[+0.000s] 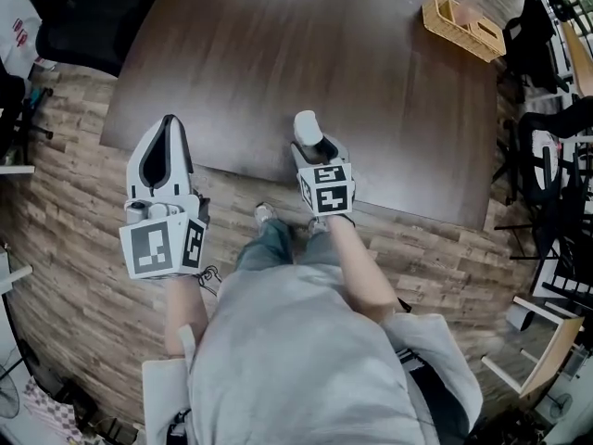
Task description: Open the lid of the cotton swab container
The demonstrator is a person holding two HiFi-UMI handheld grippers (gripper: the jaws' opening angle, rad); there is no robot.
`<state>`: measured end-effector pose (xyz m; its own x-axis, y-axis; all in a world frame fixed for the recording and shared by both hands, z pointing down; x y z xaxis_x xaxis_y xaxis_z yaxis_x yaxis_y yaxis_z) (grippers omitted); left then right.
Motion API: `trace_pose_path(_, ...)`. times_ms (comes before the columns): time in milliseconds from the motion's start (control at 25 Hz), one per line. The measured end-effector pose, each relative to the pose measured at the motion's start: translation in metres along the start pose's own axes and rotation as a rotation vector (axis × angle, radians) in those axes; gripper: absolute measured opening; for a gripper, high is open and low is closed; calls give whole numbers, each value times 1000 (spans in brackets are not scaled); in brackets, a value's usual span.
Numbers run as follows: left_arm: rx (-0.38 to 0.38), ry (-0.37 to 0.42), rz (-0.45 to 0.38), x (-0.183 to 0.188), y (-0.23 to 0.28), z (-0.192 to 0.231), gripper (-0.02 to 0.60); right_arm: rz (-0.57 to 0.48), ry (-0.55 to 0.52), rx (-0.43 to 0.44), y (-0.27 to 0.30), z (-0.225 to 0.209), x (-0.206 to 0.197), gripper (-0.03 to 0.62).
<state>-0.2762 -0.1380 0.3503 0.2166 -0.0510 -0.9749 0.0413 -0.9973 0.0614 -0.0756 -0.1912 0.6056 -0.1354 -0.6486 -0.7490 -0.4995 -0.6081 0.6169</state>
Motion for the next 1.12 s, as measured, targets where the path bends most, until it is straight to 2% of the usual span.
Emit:
trace_pose_path(240,-2,-3,8,-10,6,20,9,-4,-12,-94,12,-7,1,218)
trace_pose_path(440,-23,-9,14,-16,13,22,9,-27,-39,-98,11,-6,5,204)
trace_pose_path(800,-77,-17,-23,-6,27,8,9,-151,-130,28,-27,15,59,201)
trace_pose_path(1000,-98,-17,-46,4,33,-4,9,-201,-127,133,-58,30,96,199)
trace_pose_path(1120,-103,-17,-64,11,35,-10,9,-242,-154,165,-76,36,117,199)
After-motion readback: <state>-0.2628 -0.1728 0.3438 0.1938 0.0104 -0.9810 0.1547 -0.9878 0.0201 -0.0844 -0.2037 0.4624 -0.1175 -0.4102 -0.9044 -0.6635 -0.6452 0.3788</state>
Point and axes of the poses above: the fingertips, and each gripper's own axes: y forward along the fingers, z to its left, x out of its top, the point moved 1 cm from there along -y, backward along the fingers, and after that the axes turned 10 degrees about y, right-handed, at the moved point
